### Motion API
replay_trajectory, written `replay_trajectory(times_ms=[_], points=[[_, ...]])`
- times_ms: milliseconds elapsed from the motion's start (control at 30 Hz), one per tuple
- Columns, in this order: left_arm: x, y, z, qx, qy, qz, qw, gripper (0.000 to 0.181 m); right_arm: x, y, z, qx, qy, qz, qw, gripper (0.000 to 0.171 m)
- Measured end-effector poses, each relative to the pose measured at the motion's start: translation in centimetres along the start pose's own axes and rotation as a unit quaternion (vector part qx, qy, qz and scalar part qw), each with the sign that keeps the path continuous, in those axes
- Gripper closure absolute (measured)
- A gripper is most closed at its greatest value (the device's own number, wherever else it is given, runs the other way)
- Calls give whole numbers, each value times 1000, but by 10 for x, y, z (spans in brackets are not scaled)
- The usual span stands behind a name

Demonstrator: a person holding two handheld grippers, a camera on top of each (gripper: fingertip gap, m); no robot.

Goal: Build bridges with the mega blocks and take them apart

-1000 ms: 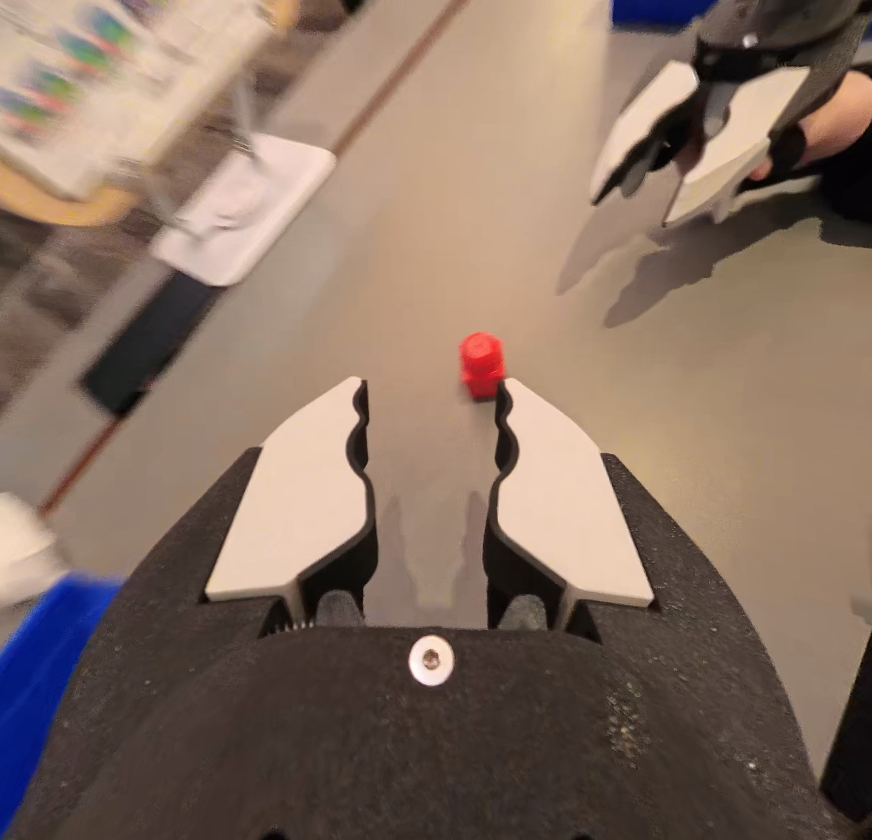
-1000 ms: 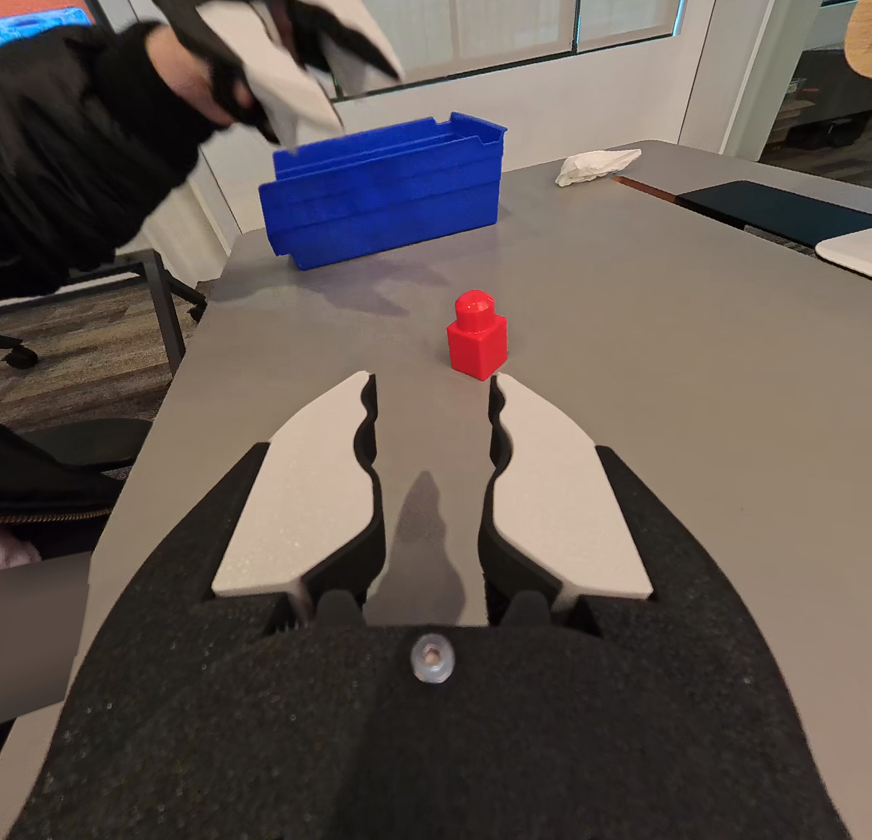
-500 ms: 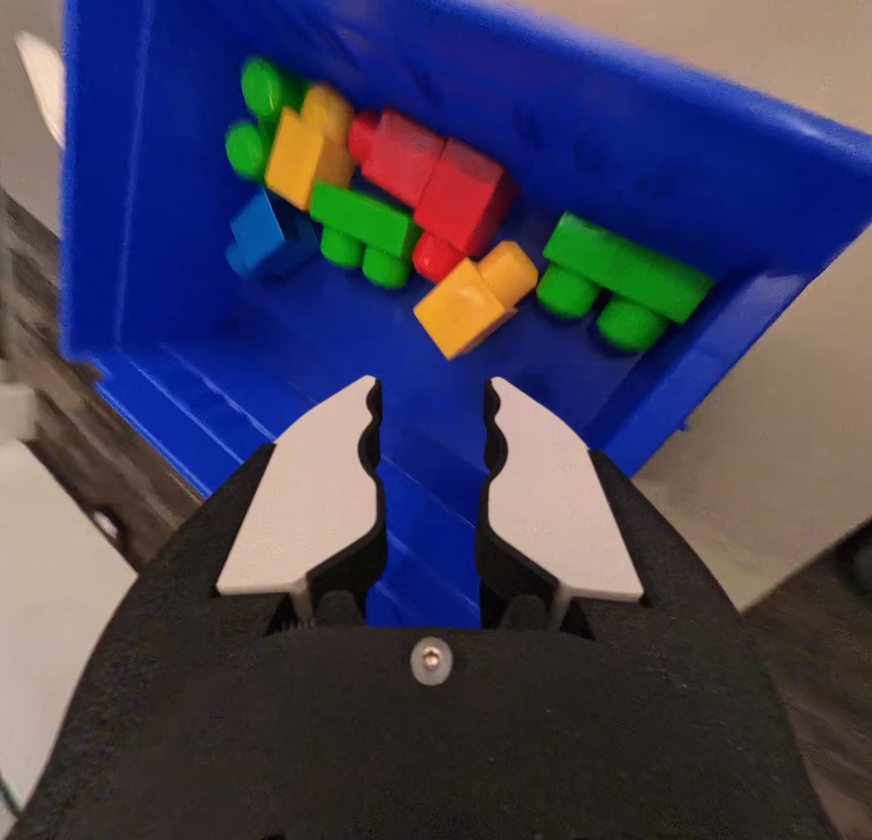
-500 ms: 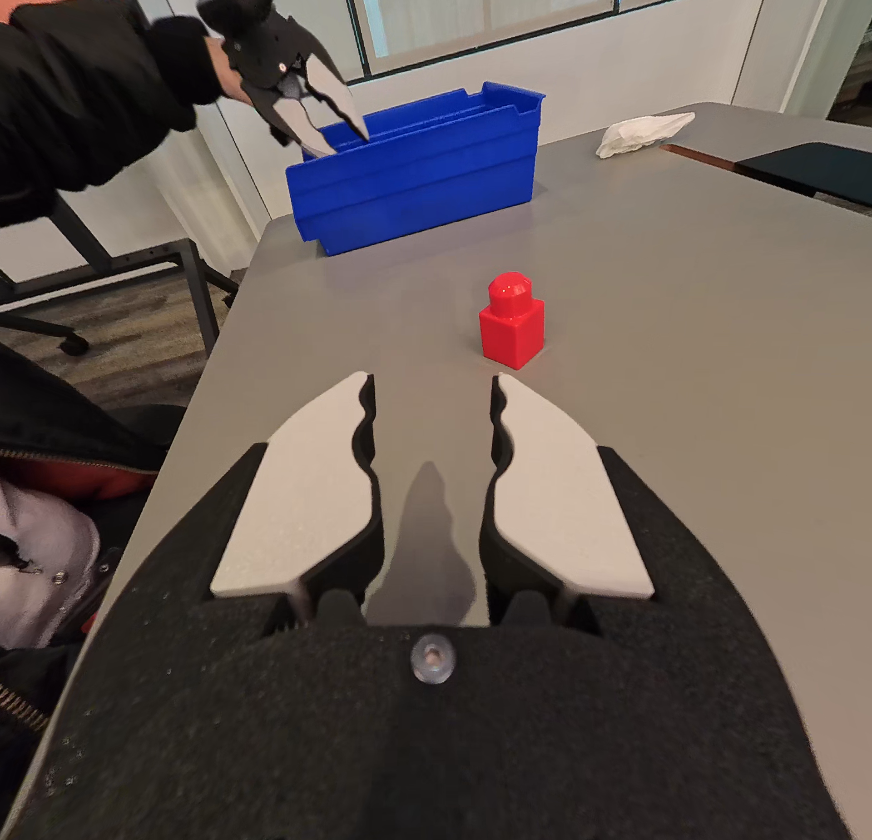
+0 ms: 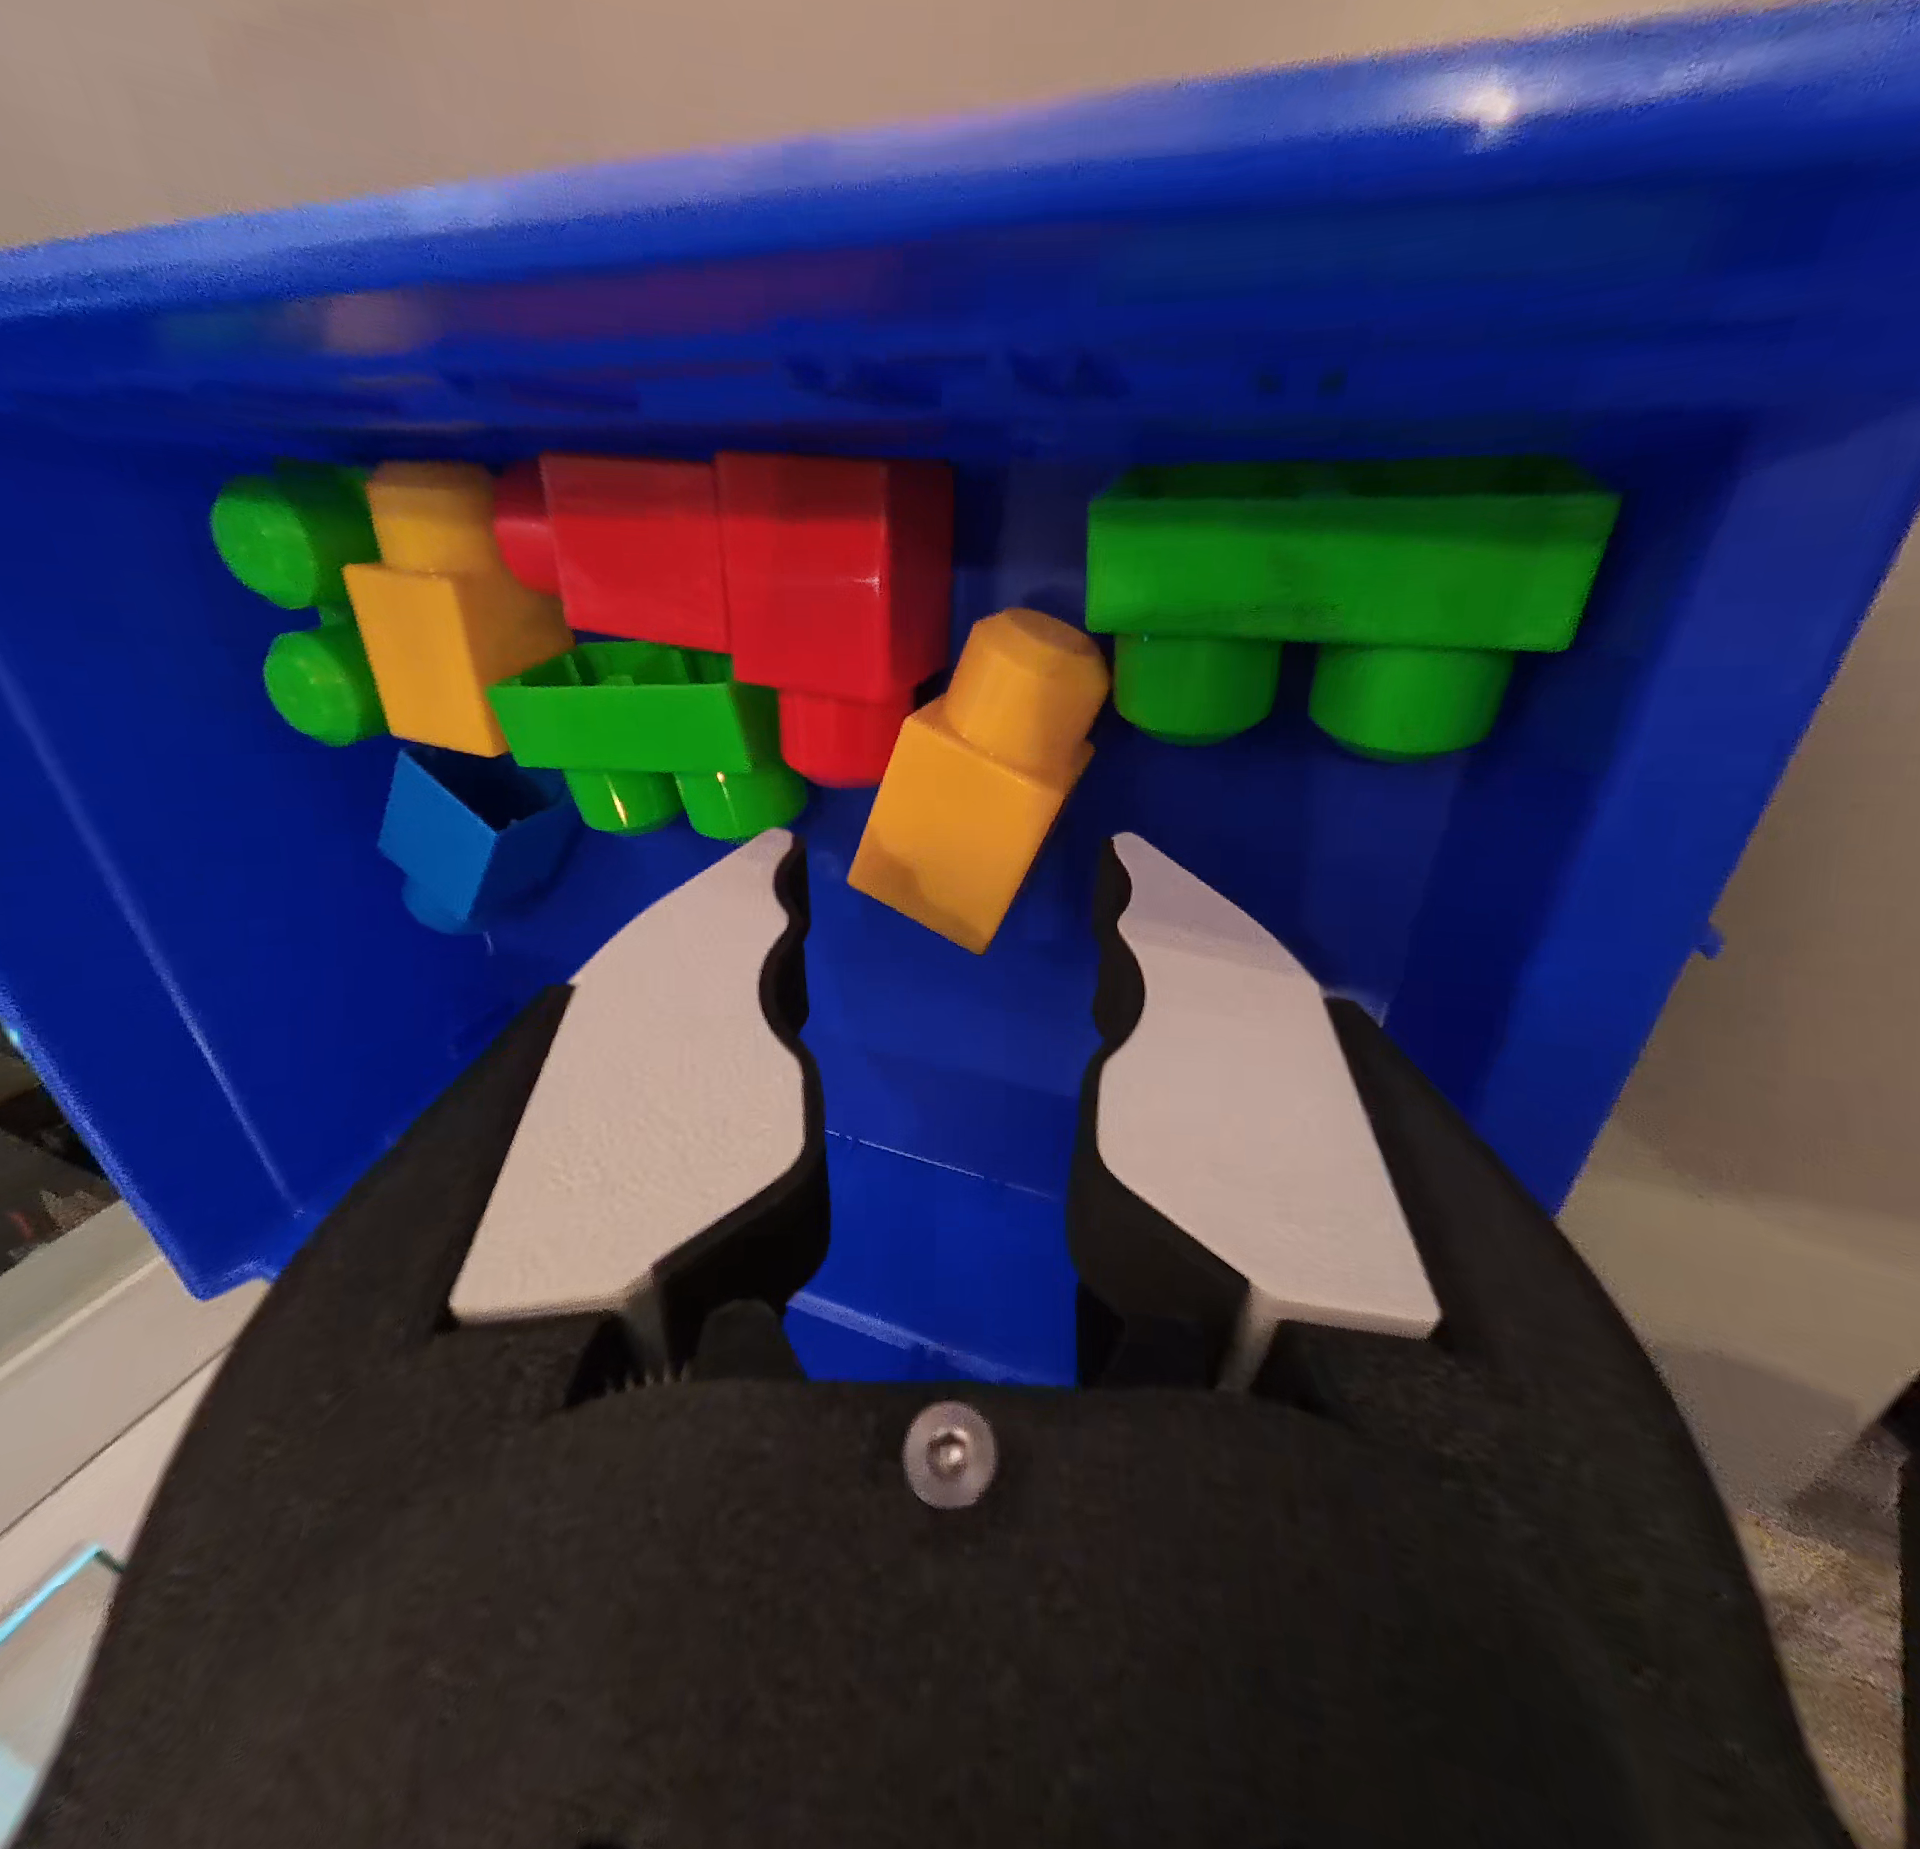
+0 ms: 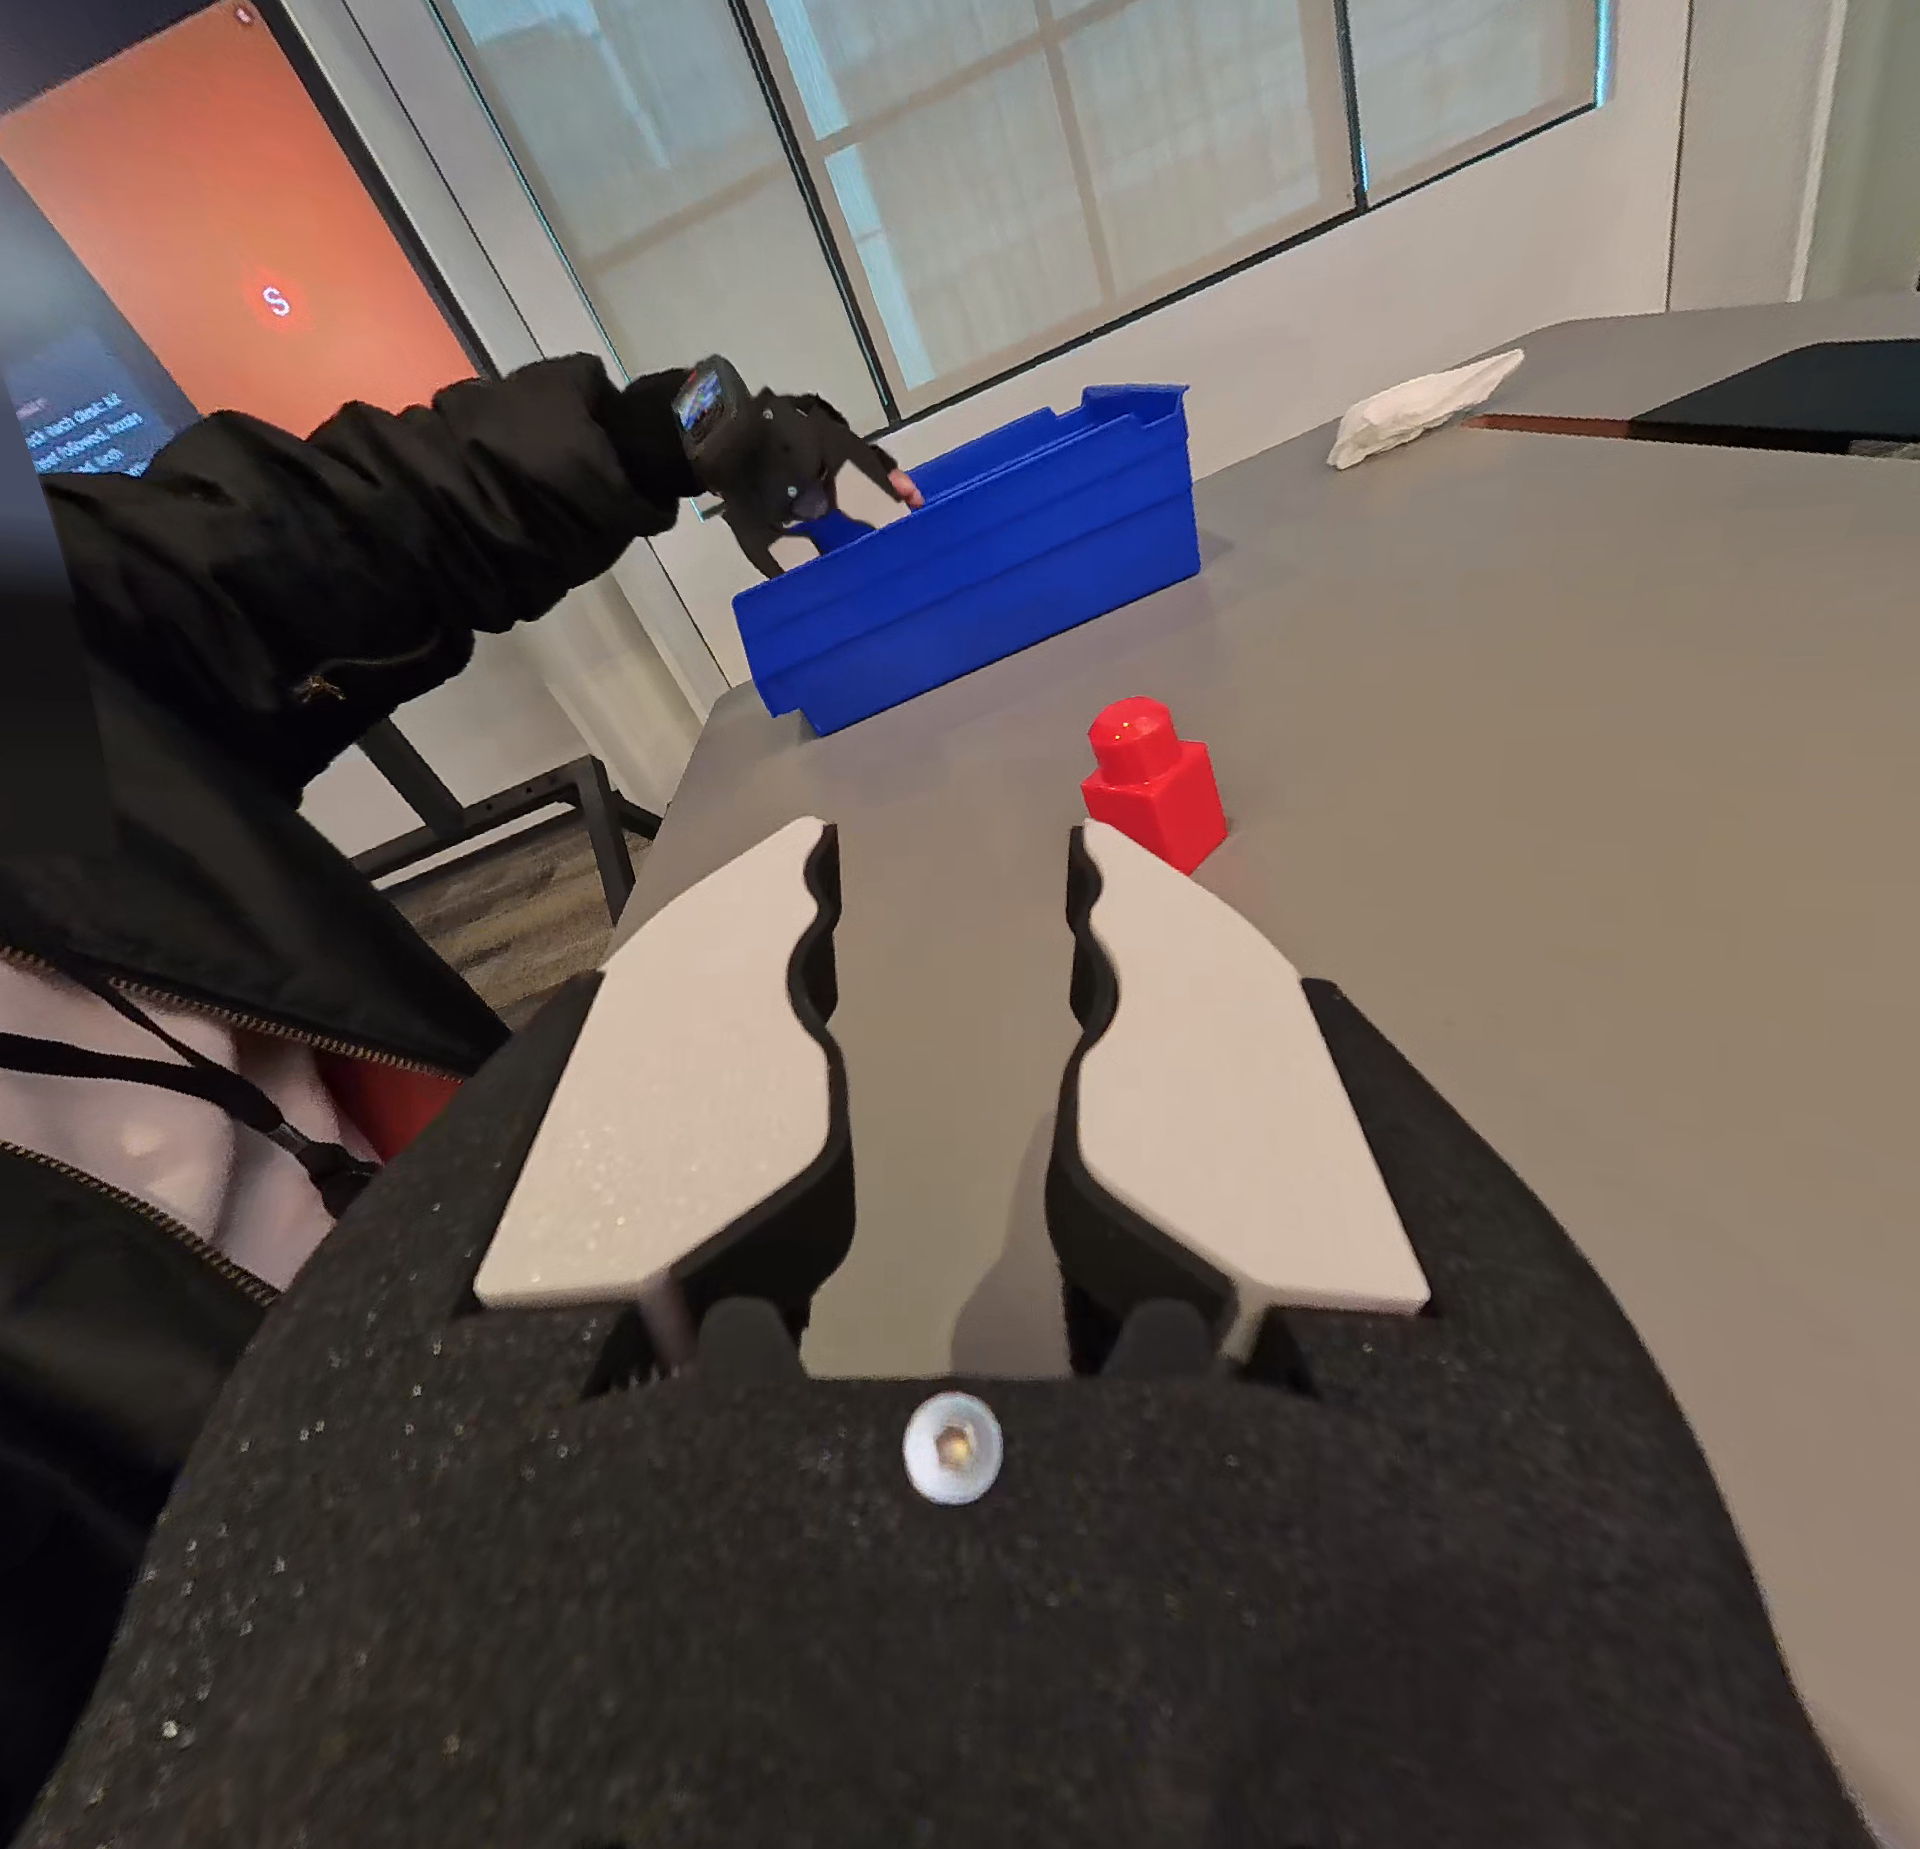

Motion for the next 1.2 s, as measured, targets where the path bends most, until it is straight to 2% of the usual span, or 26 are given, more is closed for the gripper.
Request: replay_trajectory(times_ms=[267, 400, 500, 567, 667, 733, 833, 933, 1000, 1067, 1200], points=[[6, 5, 21, 6, 12, 6, 1000, 133, 3, 6, 4, -16, -2, 12, 1000, 130], [8, 7, 20, 8, 14, -29, 999, 140, 0, 6, 4, -13, -8, 11, 1000, 130], [-7, 4, -17, 47, -51, -67, 995, 141, -2, 3, 3, -4, -14, 14, 1000, 130], [-28, -6, -66, 133, -128, -146, 972, 142, -3, 0, 2, 2, -16, 13, 1000, 131], [-43, -56, -142, 319, -186, -240, 898, 142, -9, -7, 8, 14, -9, -8, 1000, 133], [-36, -110, -158, 384, -181, -239, 873, 142, -27, -21, 22, 28, -13, -45, 999, 130], [-23, -195, -141, 408, -187, -210, 869, 142, -75, -41, 54, 31, -41, -146, 988, 129], [-9, -269, -114, 455, -126, -222, 853, 142, -107, -41, 81, -14, -47, -238, 970, 128], [-8, -299, -105, 476, -119, -224, 842, 142, -118, -39, 87, -32, -58, -264, 962, 130], [-7, -319, -104, 510, -96, -240, 820, 143, -126, -41, 84, -21, -73, -267, 961, 142], [-2, -341, -107, 539, -80, -235, 805, 144, -124, -55, 67, 22, -59, -264, 962, 135]])
Point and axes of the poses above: each gripper's, where its closed fingertips meet, z out along the fingers, y out of its underside, x = y × z across the jaws, the point moved 3 cm from there along -z, back along the fingers, and after that the axes turned 6 degrees about z, right-handed, at the moved point
